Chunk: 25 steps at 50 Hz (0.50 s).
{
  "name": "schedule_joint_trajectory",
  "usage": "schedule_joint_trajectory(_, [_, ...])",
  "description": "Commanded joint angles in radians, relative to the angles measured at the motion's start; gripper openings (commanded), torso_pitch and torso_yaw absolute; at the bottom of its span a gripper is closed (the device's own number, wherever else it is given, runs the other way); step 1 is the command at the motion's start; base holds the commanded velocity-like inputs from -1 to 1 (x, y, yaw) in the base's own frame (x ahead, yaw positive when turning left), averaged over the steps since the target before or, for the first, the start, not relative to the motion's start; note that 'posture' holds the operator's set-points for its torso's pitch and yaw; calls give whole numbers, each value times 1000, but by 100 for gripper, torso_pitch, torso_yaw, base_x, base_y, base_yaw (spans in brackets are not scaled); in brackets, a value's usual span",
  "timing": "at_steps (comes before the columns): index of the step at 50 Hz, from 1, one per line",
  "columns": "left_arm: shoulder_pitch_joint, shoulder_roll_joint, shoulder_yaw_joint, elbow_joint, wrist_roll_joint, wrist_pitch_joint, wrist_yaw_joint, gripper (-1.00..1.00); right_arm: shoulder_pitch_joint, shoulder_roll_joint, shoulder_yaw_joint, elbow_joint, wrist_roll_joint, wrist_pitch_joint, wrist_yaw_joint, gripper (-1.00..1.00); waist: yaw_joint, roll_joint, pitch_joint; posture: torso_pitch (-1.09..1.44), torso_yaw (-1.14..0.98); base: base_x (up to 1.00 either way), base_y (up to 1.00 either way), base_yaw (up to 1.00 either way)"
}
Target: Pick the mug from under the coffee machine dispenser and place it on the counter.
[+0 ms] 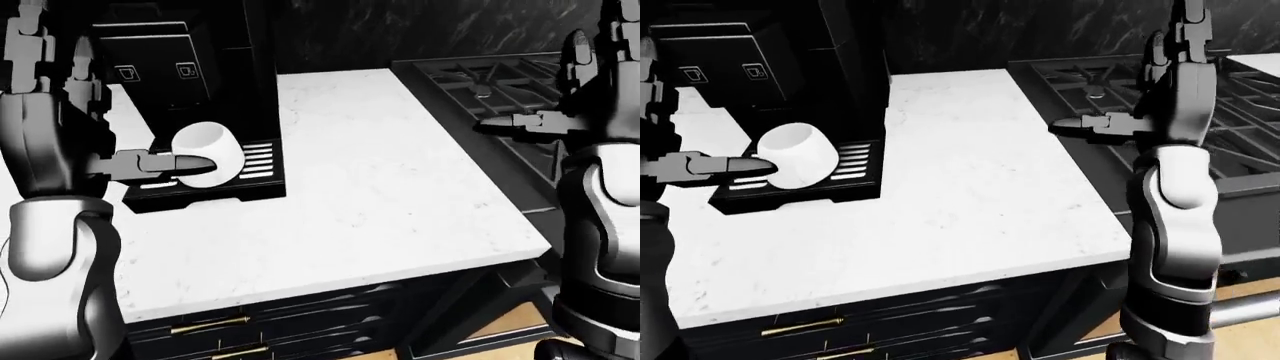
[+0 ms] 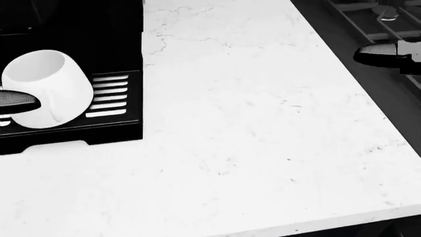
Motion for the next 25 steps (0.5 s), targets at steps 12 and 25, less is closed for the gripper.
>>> schedule_joint_trajectory(12, [-16,8,8,-22,6,-31,0,100,6,2,-26,-45,-58,-81,75,100,31,0,-5,0,0,0,0,50])
schedule_joint_trajectory(25, [-21,8,4,-21,10,-23,0,100,-13,-6,-24,-8,-87,-15,16,100,16,-55,5,0,0,0,0,77])
